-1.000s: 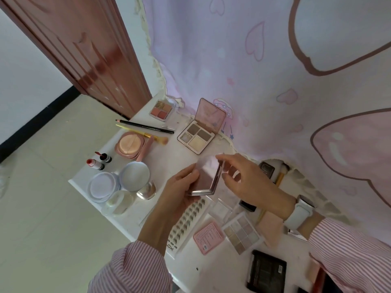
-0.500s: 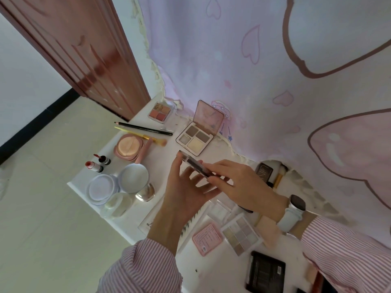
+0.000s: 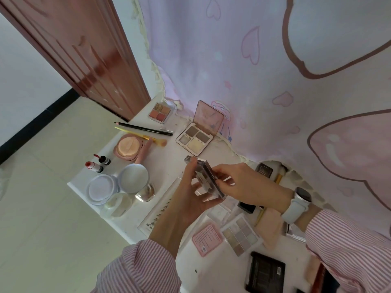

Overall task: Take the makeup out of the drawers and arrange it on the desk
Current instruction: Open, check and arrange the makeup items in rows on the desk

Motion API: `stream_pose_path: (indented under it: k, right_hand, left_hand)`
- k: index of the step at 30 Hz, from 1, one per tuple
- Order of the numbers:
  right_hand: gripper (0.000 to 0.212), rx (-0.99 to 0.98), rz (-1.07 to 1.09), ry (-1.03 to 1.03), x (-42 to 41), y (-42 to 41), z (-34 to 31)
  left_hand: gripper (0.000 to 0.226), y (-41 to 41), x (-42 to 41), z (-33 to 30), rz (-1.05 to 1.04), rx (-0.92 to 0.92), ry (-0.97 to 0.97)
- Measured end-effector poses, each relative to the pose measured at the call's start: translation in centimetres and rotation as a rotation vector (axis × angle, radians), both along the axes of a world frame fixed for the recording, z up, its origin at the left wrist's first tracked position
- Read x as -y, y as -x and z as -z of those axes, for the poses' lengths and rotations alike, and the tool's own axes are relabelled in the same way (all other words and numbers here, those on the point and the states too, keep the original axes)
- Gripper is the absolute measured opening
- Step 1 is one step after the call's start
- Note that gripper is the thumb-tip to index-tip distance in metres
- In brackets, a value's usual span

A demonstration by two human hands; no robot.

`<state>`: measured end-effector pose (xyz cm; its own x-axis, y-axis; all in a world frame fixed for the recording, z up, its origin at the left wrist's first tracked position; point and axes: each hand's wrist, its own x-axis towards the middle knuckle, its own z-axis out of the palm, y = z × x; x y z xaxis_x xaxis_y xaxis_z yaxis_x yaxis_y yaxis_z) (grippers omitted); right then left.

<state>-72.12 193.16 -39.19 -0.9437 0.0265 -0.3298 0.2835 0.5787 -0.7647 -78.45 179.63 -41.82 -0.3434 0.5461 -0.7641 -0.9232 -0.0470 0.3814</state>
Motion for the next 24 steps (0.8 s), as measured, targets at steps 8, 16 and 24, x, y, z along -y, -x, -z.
stream_pose_path:
  k: [8,16,24]
  right_hand:
    - [0.024,-0.053,0.101,-0.209,-1.0,0.5,0.2]
    - [0.027,-0.197,0.167,-0.666,-2.9,1.4,0.0]
    - [0.03,-0.264,0.161,-0.915,-4.5,2.1,1.9]
  left_hand:
    - [0.056,0.1,-0.5,-0.2,0.045,-0.019,-0.03]
    - [0.034,1.7,-0.9,0.3,-0.012,-0.008,-0.11]
    - [0.034,1.6,-2.6,1.1,0.123,-0.769,0.39]
